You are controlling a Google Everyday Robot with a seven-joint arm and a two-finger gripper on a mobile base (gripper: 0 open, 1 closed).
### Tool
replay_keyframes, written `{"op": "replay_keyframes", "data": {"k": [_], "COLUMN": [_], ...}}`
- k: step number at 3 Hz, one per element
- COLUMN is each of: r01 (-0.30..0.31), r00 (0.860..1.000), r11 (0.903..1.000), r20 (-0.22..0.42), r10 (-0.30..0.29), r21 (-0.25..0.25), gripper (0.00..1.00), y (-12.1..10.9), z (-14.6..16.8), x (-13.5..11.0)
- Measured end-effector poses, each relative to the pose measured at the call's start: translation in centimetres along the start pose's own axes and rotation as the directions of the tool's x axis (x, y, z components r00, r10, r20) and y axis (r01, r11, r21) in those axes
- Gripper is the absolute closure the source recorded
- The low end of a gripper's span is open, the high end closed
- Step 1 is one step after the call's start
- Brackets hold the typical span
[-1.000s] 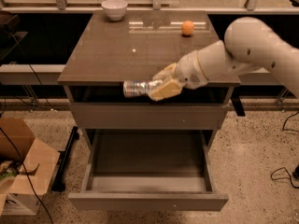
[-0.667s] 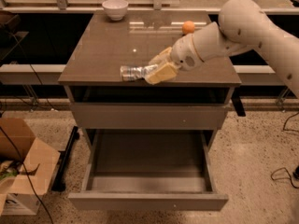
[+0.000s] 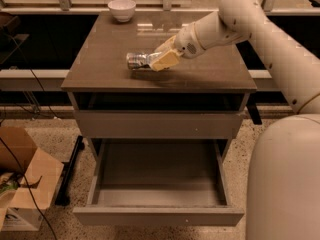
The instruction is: Pick redbull can from middle drawer and place on counter
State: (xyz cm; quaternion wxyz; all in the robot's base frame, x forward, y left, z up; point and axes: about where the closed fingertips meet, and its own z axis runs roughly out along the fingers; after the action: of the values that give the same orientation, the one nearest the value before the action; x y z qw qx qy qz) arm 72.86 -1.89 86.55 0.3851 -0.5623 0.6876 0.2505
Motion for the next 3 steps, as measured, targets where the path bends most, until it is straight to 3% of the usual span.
{"op": "replay_keyframes", "data": {"k": [1, 3], "r01": [-0.028, -0.027], "r00": [1.0, 1.0], "r11": [0.9996, 0.9996], "r20": [0.015, 0.016], "r10": [0.028, 0.027], "r21": [0.007, 0.0], "gripper": [0.59, 0.12], "y": [-2.54, -2.54], "z": [1.78, 2.36], "x": [1.04, 1.05]}}
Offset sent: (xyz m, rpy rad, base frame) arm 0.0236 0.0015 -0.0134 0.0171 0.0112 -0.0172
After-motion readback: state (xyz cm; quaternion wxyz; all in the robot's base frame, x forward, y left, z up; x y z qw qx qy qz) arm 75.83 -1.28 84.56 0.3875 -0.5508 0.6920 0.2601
